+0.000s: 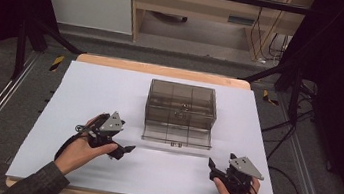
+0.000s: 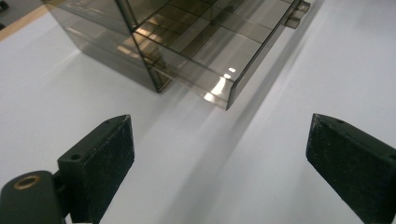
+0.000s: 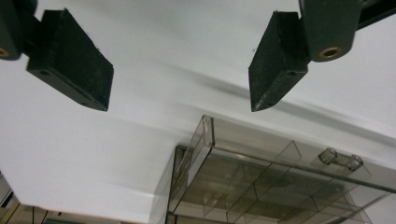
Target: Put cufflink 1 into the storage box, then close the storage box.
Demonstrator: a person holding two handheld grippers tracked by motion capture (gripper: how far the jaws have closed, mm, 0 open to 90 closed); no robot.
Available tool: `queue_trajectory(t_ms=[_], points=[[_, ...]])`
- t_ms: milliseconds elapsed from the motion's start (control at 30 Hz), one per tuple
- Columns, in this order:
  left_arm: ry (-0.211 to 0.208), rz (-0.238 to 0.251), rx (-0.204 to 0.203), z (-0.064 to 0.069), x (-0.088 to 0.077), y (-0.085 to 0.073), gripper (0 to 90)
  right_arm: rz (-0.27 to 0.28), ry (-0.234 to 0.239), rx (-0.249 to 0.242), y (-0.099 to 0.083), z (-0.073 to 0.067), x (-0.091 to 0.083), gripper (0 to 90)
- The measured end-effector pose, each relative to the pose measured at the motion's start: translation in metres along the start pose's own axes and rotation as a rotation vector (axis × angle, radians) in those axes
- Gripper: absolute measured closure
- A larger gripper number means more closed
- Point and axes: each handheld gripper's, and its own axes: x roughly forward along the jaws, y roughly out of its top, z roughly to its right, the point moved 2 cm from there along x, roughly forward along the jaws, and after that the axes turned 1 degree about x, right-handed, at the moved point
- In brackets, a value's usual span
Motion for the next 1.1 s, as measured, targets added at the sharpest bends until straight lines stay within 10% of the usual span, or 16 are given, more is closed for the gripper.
queue_trajectory(t_ms=[767,1100], points=[[-0.072,-0.253,0.139,-0.008,-0.027,-0.02,7.6,-0.069,0.011,-0.055,-0.006,-0.01,0.013,15.7],[-0.13,-0.358,0.076,-0.003,-0.012,-0.029,28.2,-0.083,0.004,-0.057,-0.007,-0.01,0.013,16.1]])
